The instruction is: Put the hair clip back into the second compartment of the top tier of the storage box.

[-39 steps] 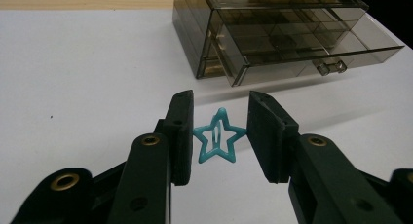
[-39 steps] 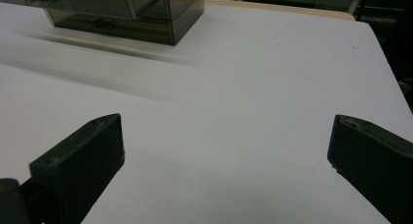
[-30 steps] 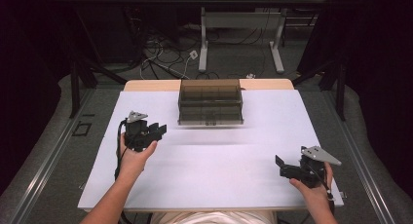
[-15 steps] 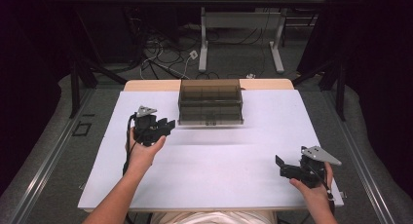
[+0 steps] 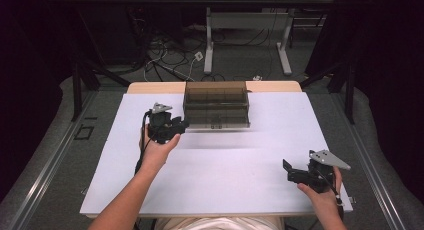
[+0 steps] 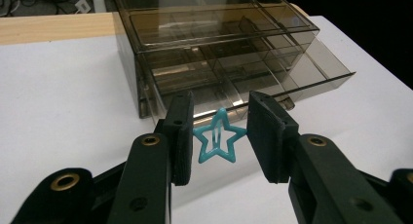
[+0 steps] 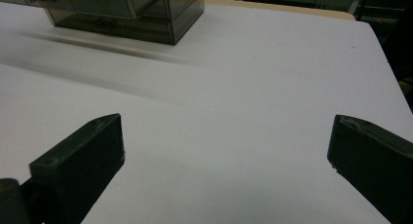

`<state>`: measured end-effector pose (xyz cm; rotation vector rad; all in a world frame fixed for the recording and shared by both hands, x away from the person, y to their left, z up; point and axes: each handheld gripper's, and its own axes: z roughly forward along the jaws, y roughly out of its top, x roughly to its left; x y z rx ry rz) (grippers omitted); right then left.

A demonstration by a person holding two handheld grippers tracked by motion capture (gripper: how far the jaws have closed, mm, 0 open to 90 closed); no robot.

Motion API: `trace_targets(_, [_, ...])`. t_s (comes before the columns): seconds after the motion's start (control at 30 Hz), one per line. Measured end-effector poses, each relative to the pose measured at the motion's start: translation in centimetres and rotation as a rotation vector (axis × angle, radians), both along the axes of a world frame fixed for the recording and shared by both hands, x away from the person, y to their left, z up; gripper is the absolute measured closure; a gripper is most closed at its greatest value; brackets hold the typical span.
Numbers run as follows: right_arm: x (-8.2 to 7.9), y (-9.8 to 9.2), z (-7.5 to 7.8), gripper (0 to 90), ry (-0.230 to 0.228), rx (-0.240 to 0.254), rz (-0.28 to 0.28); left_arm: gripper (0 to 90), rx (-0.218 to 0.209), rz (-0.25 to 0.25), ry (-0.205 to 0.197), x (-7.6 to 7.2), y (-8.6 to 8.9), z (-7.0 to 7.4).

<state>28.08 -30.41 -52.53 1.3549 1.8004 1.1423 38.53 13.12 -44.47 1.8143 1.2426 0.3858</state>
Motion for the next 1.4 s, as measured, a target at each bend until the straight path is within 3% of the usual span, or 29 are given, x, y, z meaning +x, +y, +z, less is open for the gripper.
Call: trace_targets(1.4, [0.0, 0.0, -0.1, 0.0, 0.000, 0.004, 0.004, 62.9, 0.021, -0.045, -0.009, 2.9, -4.8, 0.4])
